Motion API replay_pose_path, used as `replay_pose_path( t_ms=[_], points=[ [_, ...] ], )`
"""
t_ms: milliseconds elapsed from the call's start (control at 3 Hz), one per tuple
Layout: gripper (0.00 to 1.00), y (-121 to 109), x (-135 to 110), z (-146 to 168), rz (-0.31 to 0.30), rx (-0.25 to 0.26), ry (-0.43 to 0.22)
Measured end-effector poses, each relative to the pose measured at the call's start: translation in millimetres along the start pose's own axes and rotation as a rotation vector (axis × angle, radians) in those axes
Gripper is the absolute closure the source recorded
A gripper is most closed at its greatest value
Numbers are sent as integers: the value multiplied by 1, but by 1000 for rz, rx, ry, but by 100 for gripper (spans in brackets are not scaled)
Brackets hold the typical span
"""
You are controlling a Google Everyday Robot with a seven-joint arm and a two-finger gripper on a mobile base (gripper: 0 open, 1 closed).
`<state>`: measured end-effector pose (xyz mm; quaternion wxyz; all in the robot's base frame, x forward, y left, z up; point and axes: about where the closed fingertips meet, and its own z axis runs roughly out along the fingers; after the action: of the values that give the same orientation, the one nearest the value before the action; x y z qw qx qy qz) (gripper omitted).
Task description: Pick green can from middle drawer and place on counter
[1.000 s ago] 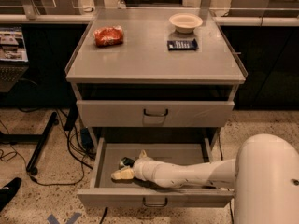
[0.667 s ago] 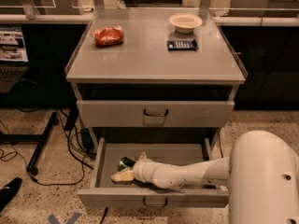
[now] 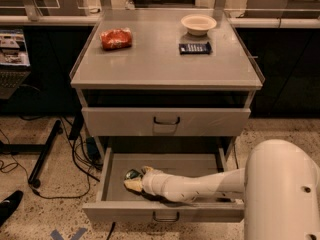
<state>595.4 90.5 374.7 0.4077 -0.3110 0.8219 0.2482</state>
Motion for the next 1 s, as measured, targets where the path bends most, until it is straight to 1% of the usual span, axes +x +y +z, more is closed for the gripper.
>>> replay_pose_path(
  t_ms=[667,1000],
  points=[
    [92,0,0,0,0,0,0],
    [100,0,0,0,0,0,0]
  ],
)
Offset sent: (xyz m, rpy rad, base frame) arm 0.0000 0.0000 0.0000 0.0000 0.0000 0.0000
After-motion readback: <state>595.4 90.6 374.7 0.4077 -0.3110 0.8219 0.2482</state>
